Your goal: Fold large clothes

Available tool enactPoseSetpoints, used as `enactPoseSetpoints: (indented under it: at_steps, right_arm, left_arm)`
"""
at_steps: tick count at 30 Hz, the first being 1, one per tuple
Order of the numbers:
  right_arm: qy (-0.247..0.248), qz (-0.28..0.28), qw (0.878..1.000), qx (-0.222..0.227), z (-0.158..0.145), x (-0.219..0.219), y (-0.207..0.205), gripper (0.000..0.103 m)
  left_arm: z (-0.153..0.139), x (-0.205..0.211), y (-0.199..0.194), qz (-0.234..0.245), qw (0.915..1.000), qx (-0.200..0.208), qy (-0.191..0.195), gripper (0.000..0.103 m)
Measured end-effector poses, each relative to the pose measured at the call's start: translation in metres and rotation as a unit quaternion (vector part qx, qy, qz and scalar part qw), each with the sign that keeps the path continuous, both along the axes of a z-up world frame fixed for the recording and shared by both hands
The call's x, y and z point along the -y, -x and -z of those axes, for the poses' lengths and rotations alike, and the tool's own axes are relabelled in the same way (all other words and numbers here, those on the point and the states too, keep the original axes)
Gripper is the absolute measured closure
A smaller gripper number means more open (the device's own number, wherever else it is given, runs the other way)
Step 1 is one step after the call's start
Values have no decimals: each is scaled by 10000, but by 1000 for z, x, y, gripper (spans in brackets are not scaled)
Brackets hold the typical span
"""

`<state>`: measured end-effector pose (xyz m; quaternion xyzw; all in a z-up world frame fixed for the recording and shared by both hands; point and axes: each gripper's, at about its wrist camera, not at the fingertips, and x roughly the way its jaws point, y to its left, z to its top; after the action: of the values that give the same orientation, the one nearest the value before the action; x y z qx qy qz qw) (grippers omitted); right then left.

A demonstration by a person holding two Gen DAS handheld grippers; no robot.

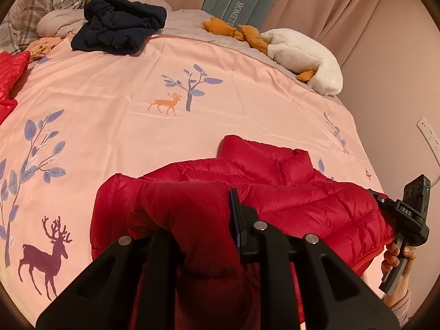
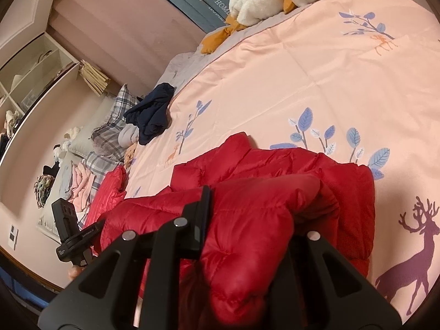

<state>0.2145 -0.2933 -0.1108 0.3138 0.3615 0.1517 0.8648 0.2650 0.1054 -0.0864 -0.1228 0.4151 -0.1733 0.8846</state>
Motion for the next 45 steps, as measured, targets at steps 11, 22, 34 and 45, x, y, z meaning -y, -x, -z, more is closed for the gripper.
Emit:
enactPoseSetpoints:
  at_steps: [11, 22, 34, 45]
  right_arm:
    - [-97, 49, 9997, -240, 10, 0, -13, 85]
    - [-200, 22, 9993, -301, 9, 3, -14, 73]
    - [-162, 79, 9995, -274, 5, 3, -13, 57]
    - [-67, 139, 9996, -230, 3, 7, -8, 53]
  left_arm:
    - [13, 1, -15, -29, 9997, -238, -26, 84]
    - [13, 9, -18, -93, 9993, -307, -210, 83]
    - [7, 12, -12, -169, 9990, -214, -363, 80]
    - [-1, 16, -5, -212, 9982, -88, -556, 76]
